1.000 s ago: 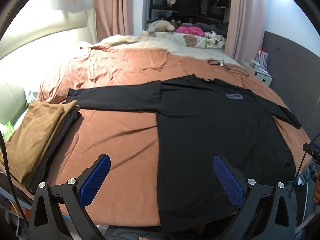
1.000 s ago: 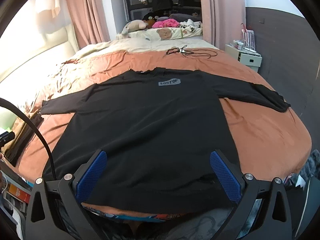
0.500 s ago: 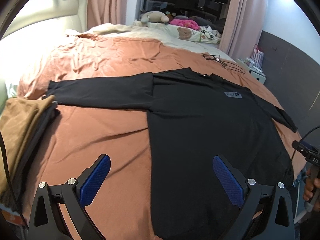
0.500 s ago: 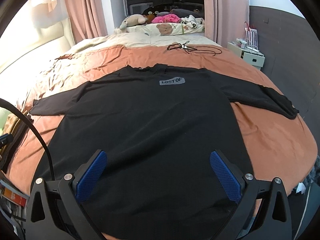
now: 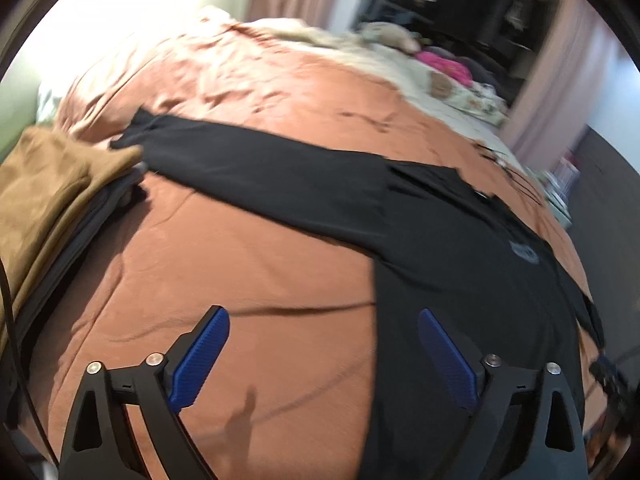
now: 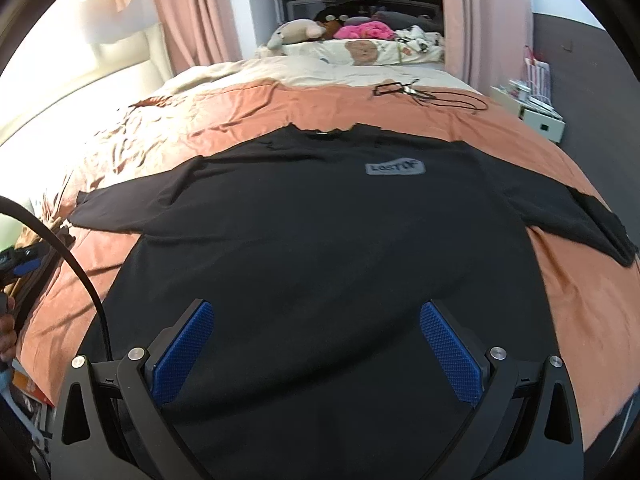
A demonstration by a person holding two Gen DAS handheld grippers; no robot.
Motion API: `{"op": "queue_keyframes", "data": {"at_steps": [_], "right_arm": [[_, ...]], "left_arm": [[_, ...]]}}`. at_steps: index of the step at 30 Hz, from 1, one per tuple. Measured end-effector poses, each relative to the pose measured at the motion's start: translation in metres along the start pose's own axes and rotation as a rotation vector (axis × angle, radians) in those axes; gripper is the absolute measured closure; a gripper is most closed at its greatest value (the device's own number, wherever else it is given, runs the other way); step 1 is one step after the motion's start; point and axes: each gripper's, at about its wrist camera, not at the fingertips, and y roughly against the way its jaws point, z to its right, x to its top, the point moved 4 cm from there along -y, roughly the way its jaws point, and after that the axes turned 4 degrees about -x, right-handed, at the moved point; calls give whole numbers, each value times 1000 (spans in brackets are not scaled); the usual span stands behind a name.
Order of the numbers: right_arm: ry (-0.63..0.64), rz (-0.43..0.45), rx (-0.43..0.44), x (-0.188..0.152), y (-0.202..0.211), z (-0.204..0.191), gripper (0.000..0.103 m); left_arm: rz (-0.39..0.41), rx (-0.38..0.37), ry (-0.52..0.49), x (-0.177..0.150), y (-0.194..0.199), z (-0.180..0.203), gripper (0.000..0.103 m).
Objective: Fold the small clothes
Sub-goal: 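Move the left gripper down to the sleeve of the black T-shirt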
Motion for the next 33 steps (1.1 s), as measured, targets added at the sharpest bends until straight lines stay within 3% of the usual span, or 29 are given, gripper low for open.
{"op": "queue_keyframes", "data": {"at_steps": [6, 10, 17, 22, 33], "right_arm": [[66, 9, 22, 5, -17, -14, 0], [95, -13, 82, 3, -34, -27, 0], [125, -71, 107, 12, -64, -36, 0], [104, -75, 124, 14, -71, -38, 0], [70, -102, 135, 11, -78, -37, 0]], "left_arm": [[-2, 60, 68, 20, -19, -33, 13], [-14, 79, 94, 30, -32, -48, 17], [-52, 121, 69, 49, -67, -62, 20], [-90, 97, 129, 62, -97, -80, 33], [-110, 111, 236, 81, -139, -113, 39]]}}
